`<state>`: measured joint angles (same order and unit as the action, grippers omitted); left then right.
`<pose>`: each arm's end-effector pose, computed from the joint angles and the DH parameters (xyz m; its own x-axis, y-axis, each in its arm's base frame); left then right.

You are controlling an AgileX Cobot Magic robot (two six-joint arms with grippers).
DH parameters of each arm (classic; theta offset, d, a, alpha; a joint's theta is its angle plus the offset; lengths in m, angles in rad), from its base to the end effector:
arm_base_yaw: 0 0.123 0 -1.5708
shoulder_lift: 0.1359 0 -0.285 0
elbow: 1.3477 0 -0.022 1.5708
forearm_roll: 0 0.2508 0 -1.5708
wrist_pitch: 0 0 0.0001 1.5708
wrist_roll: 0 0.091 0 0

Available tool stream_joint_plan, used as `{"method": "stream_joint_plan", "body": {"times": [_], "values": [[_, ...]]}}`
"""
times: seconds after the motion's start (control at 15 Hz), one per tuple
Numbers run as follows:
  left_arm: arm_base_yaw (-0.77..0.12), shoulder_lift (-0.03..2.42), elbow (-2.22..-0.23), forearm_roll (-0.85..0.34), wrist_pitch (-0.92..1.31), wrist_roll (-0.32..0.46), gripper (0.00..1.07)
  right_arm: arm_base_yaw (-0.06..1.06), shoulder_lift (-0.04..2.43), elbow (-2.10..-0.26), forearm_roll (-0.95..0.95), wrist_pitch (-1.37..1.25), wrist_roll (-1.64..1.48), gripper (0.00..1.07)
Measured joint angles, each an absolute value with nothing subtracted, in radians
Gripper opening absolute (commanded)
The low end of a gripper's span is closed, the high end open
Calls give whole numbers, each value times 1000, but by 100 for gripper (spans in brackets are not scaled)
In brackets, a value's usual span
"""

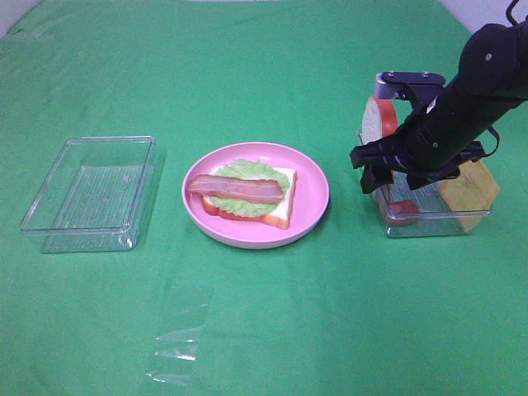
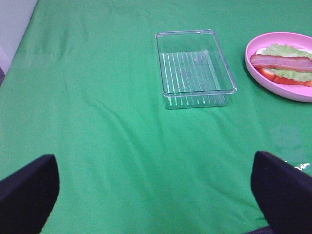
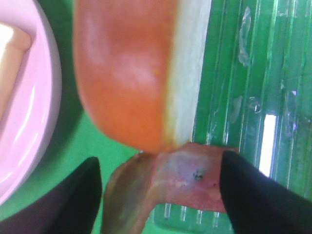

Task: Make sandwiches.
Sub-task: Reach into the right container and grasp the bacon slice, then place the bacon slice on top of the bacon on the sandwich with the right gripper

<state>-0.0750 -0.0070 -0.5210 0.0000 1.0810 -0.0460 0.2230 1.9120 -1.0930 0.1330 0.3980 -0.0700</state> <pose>-0.0092 0.0007 0.2814 -0.4509 -0.0122 -0.8925 0.0543 0.9977 -0.0411 0.3609 0.0866 0.1428 -0.8922 -0.1484 -0.4267 -0.1957 0.9782 0.0690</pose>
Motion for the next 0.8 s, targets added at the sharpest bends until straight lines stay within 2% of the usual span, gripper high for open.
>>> {"method": "stream_joint_plan", "body": {"times": [0.13,0.2,0.27,0.4,0.8], "values": [[-75,-7,-521,0,1081,-46,100,223,1912,-1093,133,396,-70,28],[-75,-7,-521,0,1081,-46,100,223,1912,-1093,133,395,-70,20],[-75,-7,-521,0,1081,-46,100,223,1912,-1093,137,393,-70,4],[-75,-7,-521,0,1081,-46,100,224,1912,-1093,145,393,-70,0],[-75,-7,-521,0,1081,-46,100,224,1912,-1093,155,393,-70,0]]}}
